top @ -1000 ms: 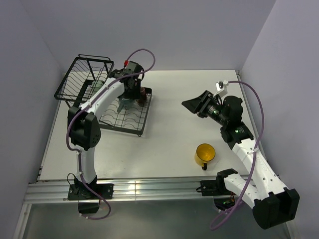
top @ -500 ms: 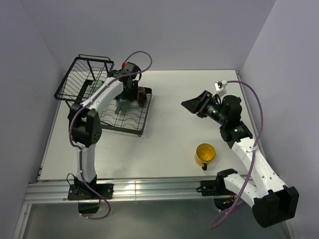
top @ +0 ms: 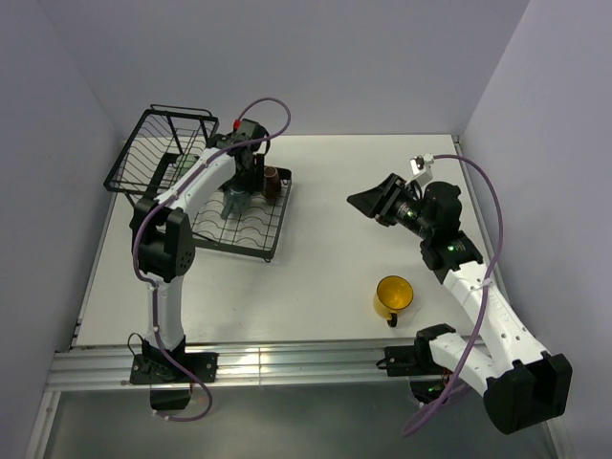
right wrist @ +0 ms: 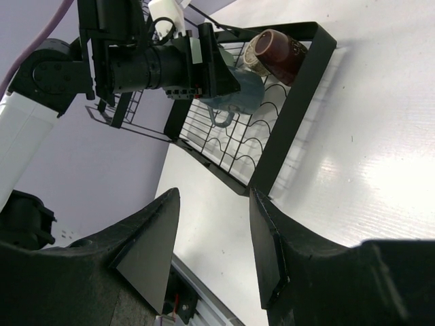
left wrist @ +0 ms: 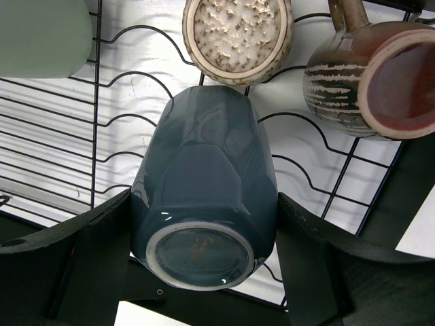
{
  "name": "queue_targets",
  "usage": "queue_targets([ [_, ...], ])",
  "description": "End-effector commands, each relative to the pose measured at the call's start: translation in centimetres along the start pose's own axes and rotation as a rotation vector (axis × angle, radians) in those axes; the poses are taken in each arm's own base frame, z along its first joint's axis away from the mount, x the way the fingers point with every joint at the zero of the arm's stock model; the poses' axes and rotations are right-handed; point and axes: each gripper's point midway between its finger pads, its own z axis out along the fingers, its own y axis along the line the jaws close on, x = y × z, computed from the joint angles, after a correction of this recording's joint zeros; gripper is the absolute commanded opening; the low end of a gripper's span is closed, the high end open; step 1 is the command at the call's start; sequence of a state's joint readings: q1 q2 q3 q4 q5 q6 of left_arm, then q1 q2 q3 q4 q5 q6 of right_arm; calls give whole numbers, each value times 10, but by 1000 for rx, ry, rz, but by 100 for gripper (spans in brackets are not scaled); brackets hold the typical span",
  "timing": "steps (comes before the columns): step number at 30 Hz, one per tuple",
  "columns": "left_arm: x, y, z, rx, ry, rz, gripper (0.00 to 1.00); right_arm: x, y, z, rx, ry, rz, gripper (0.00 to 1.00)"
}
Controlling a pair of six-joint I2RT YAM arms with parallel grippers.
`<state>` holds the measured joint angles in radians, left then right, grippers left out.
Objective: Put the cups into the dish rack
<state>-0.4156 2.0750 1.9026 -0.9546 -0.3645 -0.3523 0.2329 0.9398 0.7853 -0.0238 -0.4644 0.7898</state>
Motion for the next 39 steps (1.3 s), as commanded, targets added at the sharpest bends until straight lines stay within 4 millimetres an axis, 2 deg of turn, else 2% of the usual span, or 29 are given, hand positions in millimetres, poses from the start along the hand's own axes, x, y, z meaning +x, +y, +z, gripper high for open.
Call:
queue_targets([
  [1,-16,10,0,-43,-54,-7,48,-7,11,-1,-35,-11,-34,53],
  [4,-13,12,2,-58,-47,-2,60,-6,11,0,-36,-10,-33,53],
  [5,-13,13,3,-63,-47,-6,66,-6,11,0,-35,-9,-32,53],
  [10,-10,16,6,-79,-43,-3,77,-5,9,0,-33,-7,-33,53],
  [32,-5,13,10,-56,-41,-15,84,-1,7,0,-29,1,-31,53],
  [39,4,11,15,-46,-27,-21,85,1,6,1,-27,7,-27,53],
])
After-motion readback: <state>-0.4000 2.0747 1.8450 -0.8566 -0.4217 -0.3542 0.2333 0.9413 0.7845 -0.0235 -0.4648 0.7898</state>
